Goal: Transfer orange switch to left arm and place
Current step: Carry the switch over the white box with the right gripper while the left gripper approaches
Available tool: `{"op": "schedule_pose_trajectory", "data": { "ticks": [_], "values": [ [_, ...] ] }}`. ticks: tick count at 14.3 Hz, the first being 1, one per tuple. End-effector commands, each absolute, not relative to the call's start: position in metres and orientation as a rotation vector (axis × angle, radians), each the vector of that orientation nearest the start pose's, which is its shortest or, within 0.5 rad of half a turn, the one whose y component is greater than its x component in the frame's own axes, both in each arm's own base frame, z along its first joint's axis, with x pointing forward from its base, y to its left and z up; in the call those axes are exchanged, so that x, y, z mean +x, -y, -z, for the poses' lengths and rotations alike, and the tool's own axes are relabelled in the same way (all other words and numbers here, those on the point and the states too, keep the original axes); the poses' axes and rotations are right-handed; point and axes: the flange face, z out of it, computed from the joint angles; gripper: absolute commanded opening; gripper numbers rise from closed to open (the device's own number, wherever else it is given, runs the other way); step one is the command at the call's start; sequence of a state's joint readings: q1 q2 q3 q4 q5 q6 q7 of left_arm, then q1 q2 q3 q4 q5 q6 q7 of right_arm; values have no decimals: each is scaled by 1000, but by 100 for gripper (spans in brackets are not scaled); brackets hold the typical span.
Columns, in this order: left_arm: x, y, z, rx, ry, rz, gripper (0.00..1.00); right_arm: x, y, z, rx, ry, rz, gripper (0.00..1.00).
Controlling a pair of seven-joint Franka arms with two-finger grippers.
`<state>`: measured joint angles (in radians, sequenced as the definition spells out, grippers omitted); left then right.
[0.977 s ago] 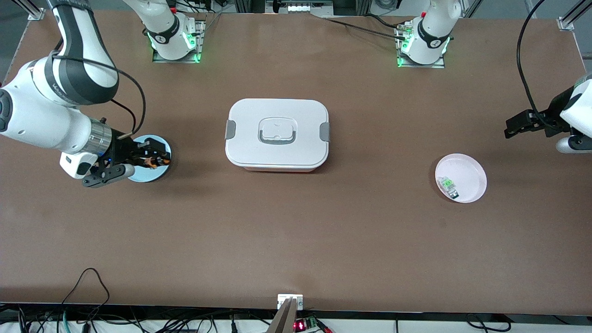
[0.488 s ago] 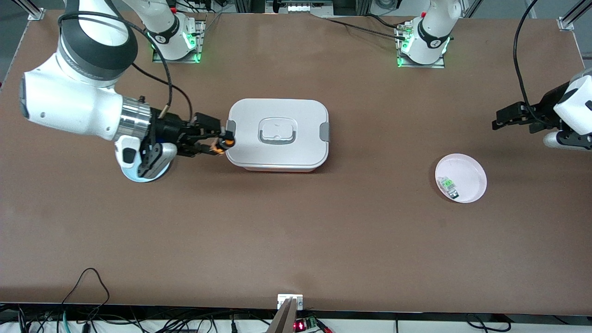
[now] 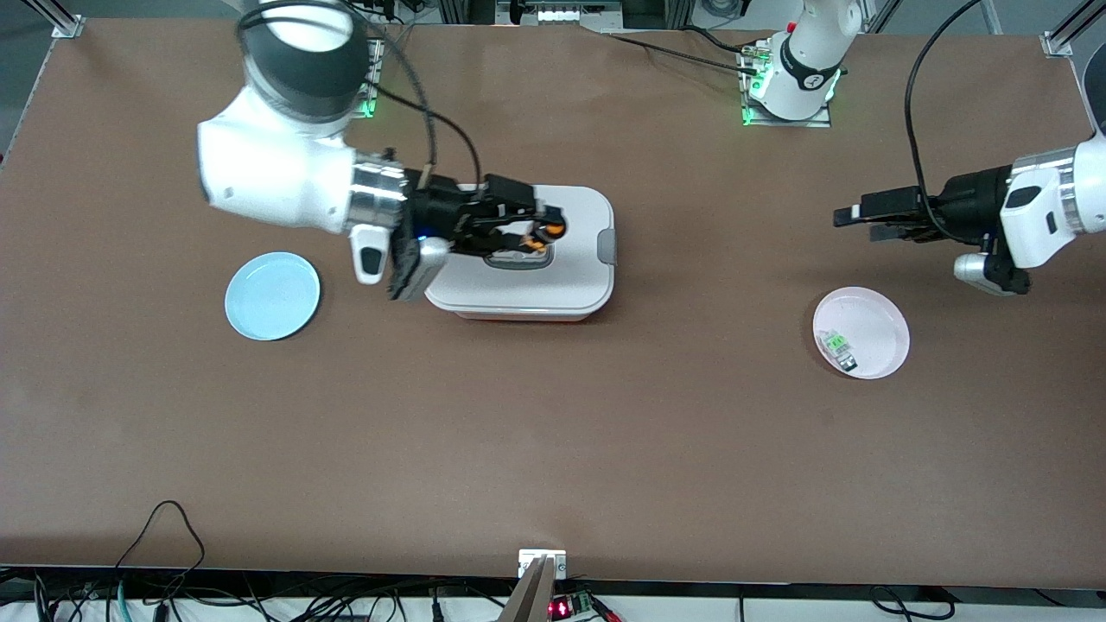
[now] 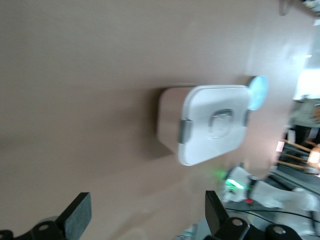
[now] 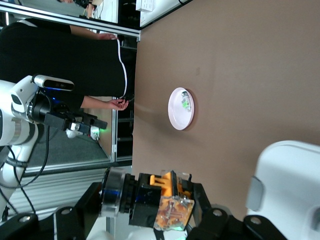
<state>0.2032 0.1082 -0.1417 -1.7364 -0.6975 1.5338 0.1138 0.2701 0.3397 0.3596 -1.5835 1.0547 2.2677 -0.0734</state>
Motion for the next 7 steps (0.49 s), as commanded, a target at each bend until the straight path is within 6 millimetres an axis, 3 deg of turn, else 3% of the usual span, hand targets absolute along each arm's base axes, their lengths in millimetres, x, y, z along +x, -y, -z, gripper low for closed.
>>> {"op": "schedule_pose_trajectory", "data": {
  "ticks": [1, 4, 7],
  "values": [
    [563, 41, -497, 2208, -109, 309, 100, 559, -433, -507, -2075, 130, 80, 17],
    [563, 45, -495, 2069, -239, 353, 100, 551, -450, -521, -2246, 480, 291, 17],
    [563, 47, -492, 2039, -423, 462, 100, 519, -490, -540, -2338, 816, 449, 17]
  ]
}}
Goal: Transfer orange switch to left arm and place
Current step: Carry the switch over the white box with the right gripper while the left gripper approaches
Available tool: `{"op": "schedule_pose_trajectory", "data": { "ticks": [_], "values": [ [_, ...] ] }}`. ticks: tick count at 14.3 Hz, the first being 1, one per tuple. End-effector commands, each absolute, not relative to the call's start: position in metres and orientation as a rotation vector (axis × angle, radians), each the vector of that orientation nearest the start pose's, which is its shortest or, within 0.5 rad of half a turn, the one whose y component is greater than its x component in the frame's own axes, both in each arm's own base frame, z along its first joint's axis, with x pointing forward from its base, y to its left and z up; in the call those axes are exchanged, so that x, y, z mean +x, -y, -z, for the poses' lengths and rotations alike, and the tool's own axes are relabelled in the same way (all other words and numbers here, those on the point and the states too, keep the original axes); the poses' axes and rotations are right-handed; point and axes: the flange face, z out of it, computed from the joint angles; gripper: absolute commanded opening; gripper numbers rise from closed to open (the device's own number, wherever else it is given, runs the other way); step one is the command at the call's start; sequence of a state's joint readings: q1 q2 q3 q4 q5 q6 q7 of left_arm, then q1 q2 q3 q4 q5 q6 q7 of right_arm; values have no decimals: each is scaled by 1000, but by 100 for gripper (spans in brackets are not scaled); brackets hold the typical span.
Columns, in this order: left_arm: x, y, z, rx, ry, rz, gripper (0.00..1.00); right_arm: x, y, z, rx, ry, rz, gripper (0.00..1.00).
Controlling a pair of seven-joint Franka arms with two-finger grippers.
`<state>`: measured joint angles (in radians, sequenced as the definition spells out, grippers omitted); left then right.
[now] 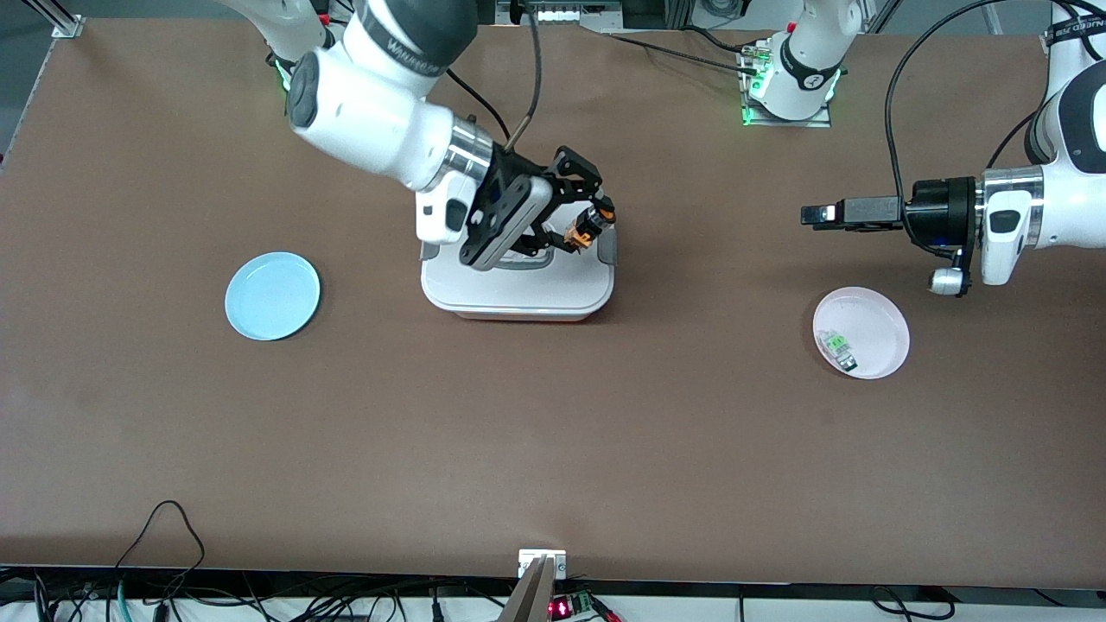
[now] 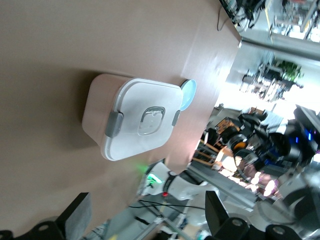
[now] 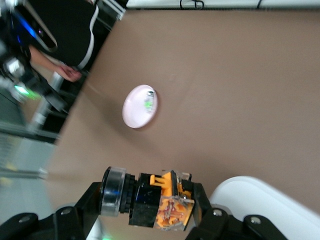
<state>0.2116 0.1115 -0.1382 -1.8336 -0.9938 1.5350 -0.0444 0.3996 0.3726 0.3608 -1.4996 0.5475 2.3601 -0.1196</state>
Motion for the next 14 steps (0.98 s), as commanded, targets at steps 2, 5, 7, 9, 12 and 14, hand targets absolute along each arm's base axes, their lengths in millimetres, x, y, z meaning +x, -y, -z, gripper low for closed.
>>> {"op": "schedule_pose_trajectory", "data": {
  "ticks": [2, 5, 7, 9, 12, 14],
  "values": [
    [562, 48, -488, 2030, -450, 484, 100, 499, -514, -552, -2338, 955, 546, 10],
    [563, 48, -485, 2040, -421, 457, 100, 468, -552, -563, -2247, 1002, 701, 6],
    [561, 47, -484, 2049, -366, 432, 100, 459, -564, -560, -2220, 1020, 762, 6],
    [556, 52, -488, 2039, -335, 475, 100, 455, -568, -560, -2214, 1028, 763, 6],
    [554, 68, -499, 1961, -404, 554, 100, 454, -568, -559, -2215, 1028, 762, 6],
    [555, 84, -505, 1902, -400, 563, 100, 454, -568, -559, -2215, 1028, 762, 6]
  ]
}}
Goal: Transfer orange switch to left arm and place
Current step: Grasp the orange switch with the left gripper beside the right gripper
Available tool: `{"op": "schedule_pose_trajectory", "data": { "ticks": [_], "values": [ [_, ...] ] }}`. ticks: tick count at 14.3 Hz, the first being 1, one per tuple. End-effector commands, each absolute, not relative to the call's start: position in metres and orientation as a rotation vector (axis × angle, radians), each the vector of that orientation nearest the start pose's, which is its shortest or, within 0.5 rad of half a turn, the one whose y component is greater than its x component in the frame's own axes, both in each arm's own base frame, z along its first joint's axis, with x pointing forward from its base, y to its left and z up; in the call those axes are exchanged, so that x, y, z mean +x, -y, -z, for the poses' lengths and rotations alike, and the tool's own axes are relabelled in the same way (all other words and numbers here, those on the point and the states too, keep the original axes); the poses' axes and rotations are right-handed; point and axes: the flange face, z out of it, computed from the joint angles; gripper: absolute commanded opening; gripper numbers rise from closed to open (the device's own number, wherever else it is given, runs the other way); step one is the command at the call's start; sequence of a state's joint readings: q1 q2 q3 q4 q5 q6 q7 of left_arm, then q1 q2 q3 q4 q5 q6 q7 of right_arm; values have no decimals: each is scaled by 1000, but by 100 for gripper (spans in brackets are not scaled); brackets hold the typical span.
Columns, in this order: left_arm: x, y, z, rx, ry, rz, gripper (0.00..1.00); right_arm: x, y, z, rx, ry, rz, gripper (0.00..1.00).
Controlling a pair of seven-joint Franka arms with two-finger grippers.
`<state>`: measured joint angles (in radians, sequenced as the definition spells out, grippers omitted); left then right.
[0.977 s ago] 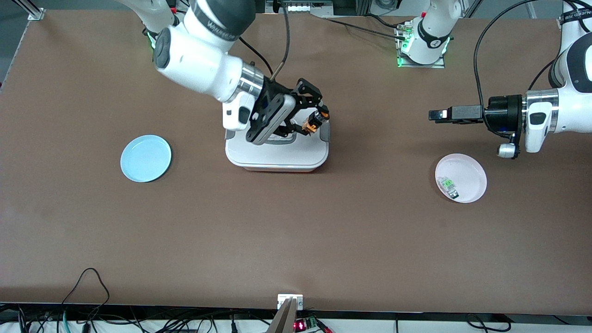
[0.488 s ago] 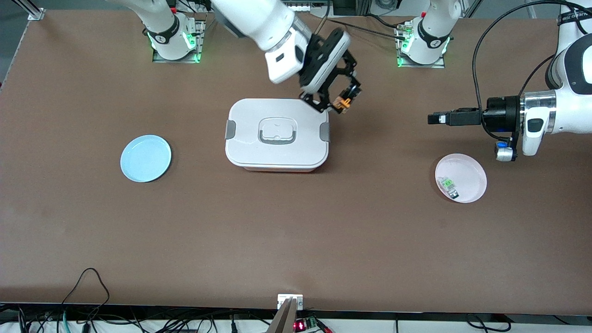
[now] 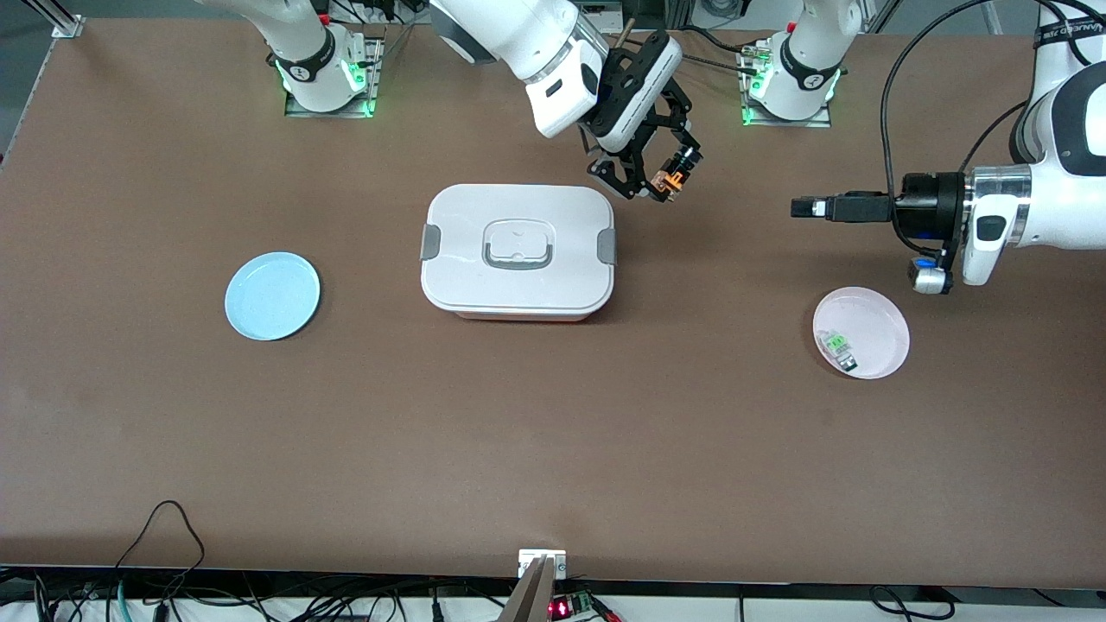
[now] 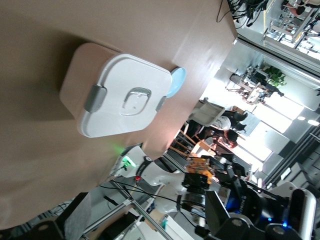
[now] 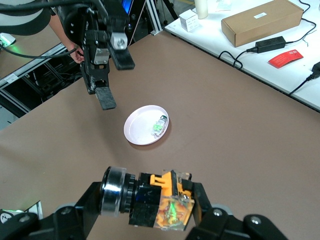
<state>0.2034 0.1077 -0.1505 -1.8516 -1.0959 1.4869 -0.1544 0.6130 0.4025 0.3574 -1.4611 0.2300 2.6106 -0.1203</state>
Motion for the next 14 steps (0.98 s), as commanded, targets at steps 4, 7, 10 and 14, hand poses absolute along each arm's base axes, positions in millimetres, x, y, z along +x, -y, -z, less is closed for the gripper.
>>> {"op": "schedule_pose_trajectory", "data": {
  "ticks": [4, 7, 10, 14],
  "values": [
    [557, 130, -508, 1867, -383, 529, 100, 454, -569, -559, -2222, 1001, 750, 6],
    [550, 158, -501, 1893, -390, 514, 100, 451, -575, -557, -2203, 974, 776, 6],
    [544, 182, -499, 1908, -365, 528, 100, 443, -591, -544, -2169, 943, 807, 6],
    [542, 186, -496, 1908, -370, 544, 94, 442, -592, -542, -2167, 939, 807, 6]
  ]
}}
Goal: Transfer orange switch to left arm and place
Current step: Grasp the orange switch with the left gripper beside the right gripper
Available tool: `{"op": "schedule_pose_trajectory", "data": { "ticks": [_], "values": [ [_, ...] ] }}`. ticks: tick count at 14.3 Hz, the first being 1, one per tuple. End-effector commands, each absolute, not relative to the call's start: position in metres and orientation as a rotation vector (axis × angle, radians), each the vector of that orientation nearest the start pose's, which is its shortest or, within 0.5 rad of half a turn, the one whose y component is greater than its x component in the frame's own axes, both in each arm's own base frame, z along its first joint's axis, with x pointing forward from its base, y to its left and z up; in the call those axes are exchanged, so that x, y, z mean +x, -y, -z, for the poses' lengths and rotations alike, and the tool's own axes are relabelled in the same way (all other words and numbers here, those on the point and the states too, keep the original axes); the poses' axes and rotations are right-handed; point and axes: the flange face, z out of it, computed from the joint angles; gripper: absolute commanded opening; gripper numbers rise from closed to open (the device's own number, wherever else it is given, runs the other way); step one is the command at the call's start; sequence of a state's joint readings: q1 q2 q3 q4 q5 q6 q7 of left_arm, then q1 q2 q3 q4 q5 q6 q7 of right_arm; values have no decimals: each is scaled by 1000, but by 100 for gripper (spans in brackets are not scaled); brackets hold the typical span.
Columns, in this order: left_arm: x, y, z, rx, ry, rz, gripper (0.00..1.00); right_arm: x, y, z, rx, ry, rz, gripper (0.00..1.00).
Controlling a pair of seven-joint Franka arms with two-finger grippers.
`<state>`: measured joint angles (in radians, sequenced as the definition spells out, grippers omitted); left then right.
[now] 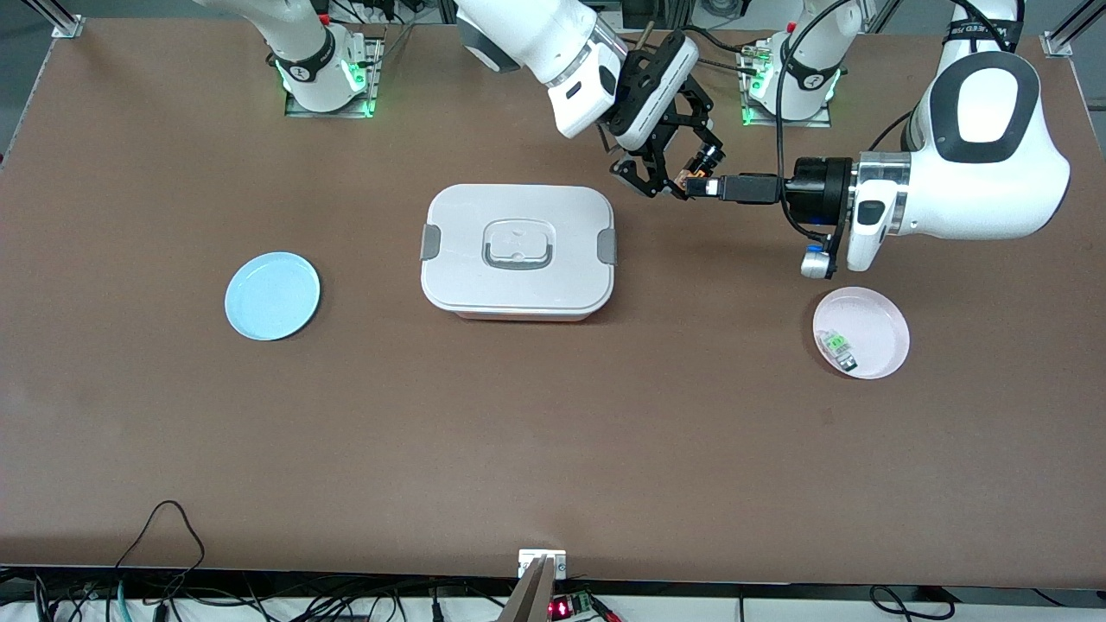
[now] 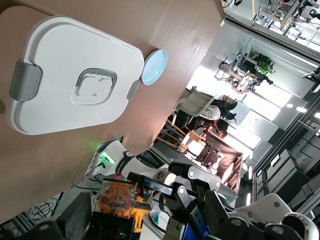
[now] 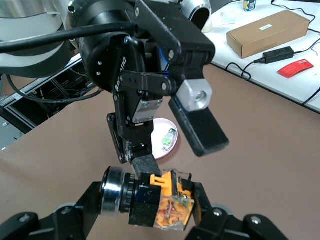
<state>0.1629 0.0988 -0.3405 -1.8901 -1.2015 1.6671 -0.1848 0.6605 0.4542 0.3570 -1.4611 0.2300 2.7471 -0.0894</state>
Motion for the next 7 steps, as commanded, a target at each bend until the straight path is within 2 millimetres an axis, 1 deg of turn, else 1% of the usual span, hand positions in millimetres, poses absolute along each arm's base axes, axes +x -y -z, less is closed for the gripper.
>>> {"op": "schedule_pose_trajectory", "data": {
  "ticks": [1, 4, 7],
  "values": [
    [541, 185, -493, 1908, -375, 549, 91, 442, -592, -542, -2168, 941, 808, 6],
    [539, 179, -485, 1903, -390, 562, 91, 442, -593, -537, -2173, 950, 808, 6],
    [537, 179, -480, 1905, -396, 572, 83, 443, -593, -538, -2171, 951, 810, 6]
  ]
}}
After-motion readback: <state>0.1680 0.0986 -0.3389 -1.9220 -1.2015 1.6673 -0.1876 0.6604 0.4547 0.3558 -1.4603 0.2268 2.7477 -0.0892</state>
